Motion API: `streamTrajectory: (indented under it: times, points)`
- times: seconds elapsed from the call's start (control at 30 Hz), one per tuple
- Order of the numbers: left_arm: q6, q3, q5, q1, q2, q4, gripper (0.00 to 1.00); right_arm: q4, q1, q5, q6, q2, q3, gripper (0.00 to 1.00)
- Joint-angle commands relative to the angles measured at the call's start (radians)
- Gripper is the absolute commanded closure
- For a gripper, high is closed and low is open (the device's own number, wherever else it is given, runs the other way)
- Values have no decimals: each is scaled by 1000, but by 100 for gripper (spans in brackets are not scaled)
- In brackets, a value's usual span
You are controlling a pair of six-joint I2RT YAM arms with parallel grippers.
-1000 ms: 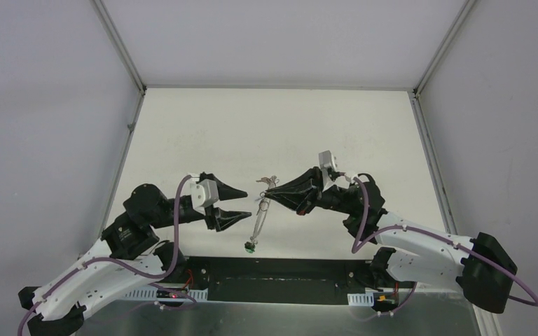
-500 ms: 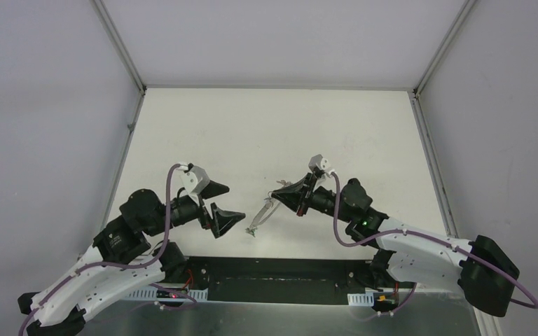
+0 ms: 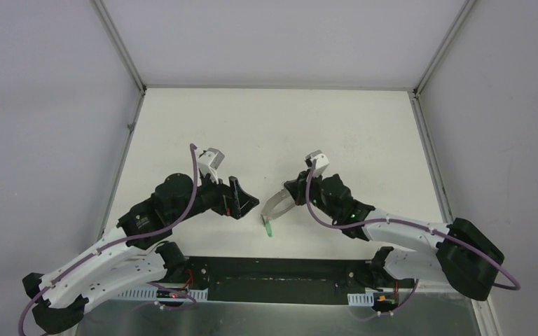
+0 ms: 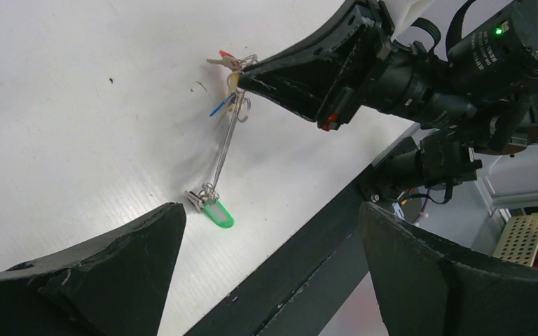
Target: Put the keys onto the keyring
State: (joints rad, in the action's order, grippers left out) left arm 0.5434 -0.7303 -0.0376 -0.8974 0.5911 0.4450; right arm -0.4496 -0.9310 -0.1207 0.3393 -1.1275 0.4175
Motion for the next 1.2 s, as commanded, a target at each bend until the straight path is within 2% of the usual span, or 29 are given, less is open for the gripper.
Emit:
streamTrajectory:
  times: [0.0,0.1,0.17,0.27,0.4,0.57,0.73,0.77,0.87,1.03,1.17]
  points:
    - [107,-46,27,-6,28,-42,1,38,30,-129,43,-96,95,95]
    - [142,-31,67,-6,28,-55,1,30,78,-112,55,-148,136,86]
    - [108,-19,65,-6,20,-72,1,22,131,-71,55,-173,159,80]
    - [67,-7,75,-6,8,-78,1,18,215,21,60,-187,186,61]
    - [72,1,143,-6,-8,-61,1,17,328,158,59,-172,201,44]
    - [41,-4,223,-4,12,-39,1,24,447,262,56,-101,166,24]
    - [-7,3,295,13,59,-38,1,95,536,255,27,22,103,10]
    - [-11,8,309,24,71,-40,1,118,555,245,15,47,95,4]
    - [-49,26,292,109,106,-43,1,197,610,235,-34,130,74,0]
    - [-112,69,157,350,142,-52,1,386,666,143,-158,227,74,0]
    - [-200,79,185,474,162,-45,1,476,698,43,-205,290,56,0]
